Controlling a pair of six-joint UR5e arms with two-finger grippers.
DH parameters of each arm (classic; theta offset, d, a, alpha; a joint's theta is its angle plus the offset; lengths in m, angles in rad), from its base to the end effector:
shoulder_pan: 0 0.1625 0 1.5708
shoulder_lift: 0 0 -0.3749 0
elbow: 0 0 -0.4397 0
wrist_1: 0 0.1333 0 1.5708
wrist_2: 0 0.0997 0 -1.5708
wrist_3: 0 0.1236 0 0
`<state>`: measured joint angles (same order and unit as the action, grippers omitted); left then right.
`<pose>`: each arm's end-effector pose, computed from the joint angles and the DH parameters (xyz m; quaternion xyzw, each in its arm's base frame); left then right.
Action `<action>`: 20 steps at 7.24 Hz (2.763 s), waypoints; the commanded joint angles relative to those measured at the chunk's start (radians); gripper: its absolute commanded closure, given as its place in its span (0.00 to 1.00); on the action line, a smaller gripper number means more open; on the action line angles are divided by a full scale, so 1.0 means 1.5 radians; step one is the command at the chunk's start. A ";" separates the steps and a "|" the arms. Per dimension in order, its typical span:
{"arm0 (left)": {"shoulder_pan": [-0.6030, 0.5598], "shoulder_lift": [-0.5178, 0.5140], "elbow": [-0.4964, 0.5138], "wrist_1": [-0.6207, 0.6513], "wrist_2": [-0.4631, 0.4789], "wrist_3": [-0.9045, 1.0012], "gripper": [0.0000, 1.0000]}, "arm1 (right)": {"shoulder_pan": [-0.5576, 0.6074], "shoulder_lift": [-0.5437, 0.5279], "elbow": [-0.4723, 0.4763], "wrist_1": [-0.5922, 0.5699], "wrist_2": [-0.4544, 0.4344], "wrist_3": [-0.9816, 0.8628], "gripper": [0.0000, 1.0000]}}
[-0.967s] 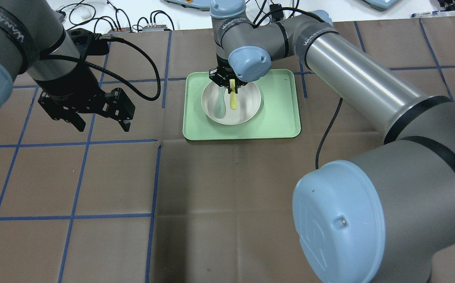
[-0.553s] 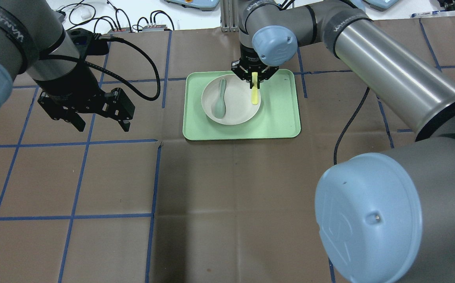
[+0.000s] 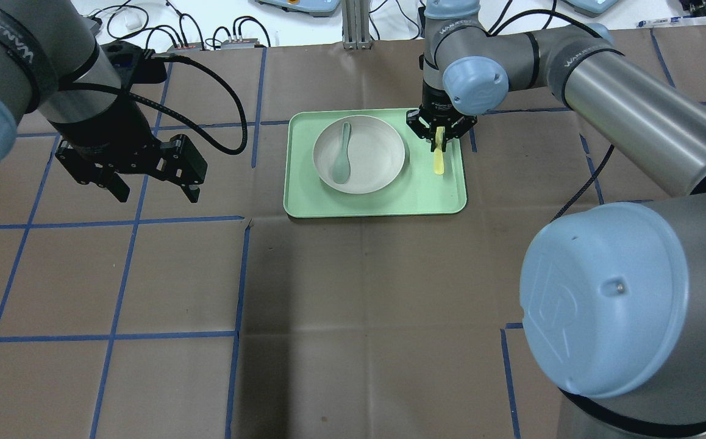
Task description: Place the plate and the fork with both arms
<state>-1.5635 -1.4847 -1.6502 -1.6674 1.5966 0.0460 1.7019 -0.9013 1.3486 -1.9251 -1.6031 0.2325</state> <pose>-0.1265 -0.4966 0.4069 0.0199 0.9987 0.0453 0.0117 0.2219 -0.6938 0.1340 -0.0499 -0.9975 -0.0428 0.0243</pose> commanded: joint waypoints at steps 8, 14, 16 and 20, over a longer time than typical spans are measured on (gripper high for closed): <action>0.000 0.004 0.004 0.000 0.002 0.000 0.00 | -0.010 -0.086 0.038 -0.004 0.003 -0.061 0.00; 0.000 0.014 -0.006 0.000 0.003 0.000 0.00 | -0.081 -0.445 0.188 0.244 0.006 -0.162 0.00; -0.001 0.015 -0.007 0.000 0.003 -0.001 0.00 | -0.080 -0.481 0.194 0.265 0.006 -0.160 0.00; -0.001 0.015 -0.006 0.001 0.002 -0.001 0.00 | -0.078 -0.470 0.189 0.252 0.011 -0.160 0.00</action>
<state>-1.5646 -1.4619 -1.6610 -1.6671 1.6000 0.0445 1.5842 -1.6116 1.6339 -1.5467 -1.5868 -0.0071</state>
